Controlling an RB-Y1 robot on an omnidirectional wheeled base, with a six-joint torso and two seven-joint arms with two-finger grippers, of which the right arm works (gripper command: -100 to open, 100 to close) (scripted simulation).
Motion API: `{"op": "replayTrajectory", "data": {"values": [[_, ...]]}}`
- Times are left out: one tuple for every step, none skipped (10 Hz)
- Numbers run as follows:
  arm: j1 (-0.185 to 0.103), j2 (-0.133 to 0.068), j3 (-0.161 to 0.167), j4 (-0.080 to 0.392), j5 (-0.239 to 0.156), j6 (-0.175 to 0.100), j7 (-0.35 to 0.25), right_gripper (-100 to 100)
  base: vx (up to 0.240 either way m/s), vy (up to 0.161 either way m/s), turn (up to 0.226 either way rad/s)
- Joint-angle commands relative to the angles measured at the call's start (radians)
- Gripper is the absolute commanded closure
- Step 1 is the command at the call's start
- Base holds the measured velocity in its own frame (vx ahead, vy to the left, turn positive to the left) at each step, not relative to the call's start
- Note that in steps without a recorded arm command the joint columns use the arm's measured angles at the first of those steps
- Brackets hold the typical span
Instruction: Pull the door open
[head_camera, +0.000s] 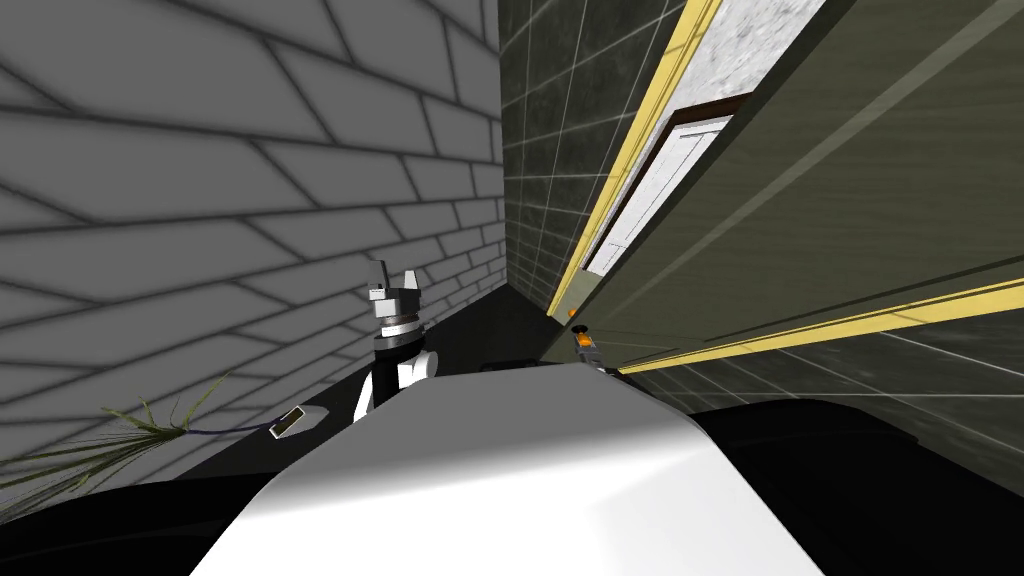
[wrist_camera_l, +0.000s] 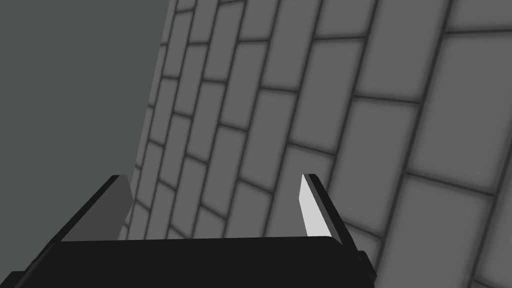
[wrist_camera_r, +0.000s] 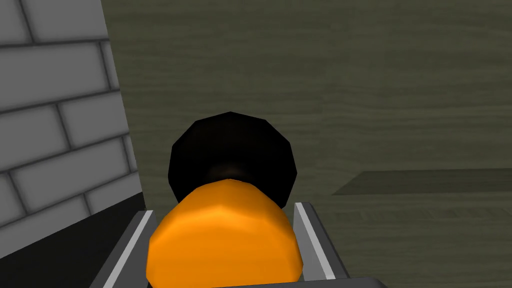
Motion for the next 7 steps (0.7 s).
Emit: {"op": "replayTrajectory", "data": {"values": [[0.008, -0.015, 0.010, 0.009, 0.008, -0.021, -0.018, 100, -0.264, -0.011, 0.175], [0.008, -0.019, 0.015, 0.014, 0.011, -0.028, -0.026, 100, -0.220, -0.029, 0.111], [0.009, -0.025, 0.020, 0.019, 0.015, -0.037, -0.034, 100, -0.214, -0.005, 0.115], [0.010, -0.023, 0.017, 0.009, 0.013, -0.023, -0.025, 100, -0.098, 0.003, 0.020], [0.009, -0.027, 0.025, 0.020, 0.018, -0.033, -0.035, 100, -0.133, -0.015, 0.121], [0.007, -0.030, 0.029, 0.025, 0.020, -0.039, -0.040, 100, -0.226, -0.033, 0.138], [0.006, -0.033, 0.033, 0.032, 0.023, -0.045, -0.047, 100, -0.182, -0.043, 0.106]]}}
